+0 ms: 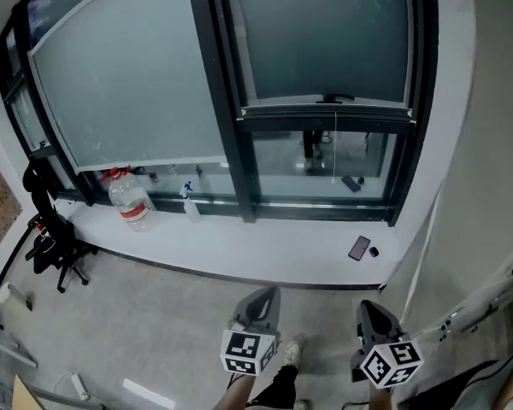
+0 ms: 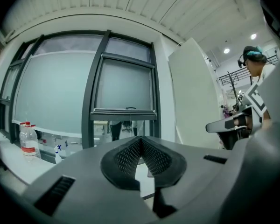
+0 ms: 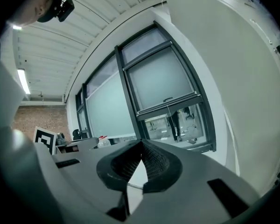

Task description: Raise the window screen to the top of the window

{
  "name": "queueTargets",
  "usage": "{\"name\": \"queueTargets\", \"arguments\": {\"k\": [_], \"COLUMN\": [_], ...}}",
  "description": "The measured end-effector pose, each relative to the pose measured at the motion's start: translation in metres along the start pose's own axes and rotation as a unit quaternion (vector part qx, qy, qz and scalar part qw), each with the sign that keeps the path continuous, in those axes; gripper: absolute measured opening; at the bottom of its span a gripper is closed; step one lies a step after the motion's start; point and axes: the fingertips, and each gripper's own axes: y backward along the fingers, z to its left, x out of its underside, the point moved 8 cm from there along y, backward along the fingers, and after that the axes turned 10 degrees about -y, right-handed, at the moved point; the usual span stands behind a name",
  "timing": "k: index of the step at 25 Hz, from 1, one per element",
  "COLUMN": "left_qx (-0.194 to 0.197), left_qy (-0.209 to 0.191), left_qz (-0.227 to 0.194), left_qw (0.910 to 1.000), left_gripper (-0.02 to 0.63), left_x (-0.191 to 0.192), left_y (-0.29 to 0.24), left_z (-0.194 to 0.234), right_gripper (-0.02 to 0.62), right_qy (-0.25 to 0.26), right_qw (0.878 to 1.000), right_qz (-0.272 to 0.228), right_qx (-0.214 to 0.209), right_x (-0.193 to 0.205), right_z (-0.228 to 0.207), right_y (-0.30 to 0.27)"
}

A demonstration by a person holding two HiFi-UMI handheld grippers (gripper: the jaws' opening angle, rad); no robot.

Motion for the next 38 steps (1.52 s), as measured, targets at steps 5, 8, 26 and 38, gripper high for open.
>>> {"name": "queueTargets", "arguments": {"k": [5, 8, 26, 38], "left_qx": [-0.007, -0.007, 0.010, 0.019], "left_qy": [0.009, 0.012, 0.011, -0.009], "left_qz": [-0.004, -0.015, -0.030, -0.039], "left_qw": [0.9999, 0.9998, 0.9994, 0.9990], "left_gripper": [-0.003, -0.003, -0.003, -0.003], "left_x": [0.013, 0.008, -0.012, -0.034], "left_y": [-0.069, -0.120, -0.363, -0.540], "left_z": [0.037, 0.070, 0.192, 0.217], "right_gripper": [0.005, 0.005, 0.006, 0.005], "right_qy": [0.010, 0.019, 0.035, 0.071], "right_qw": [1.000, 1.000, 0.998, 0.995], "right_qz": [-0.006, -0.017, -0.049, -0.037], "right_qx": [-0.003, -0.001, 0.008, -0.051], "right_x": [-0.018, -0.044, -0.148, -0.224], "right_z": [-0.026, -0.038, -0.118, -0.217], "right_y": [-0.072, -0.127, -0.356, -0.493]}}
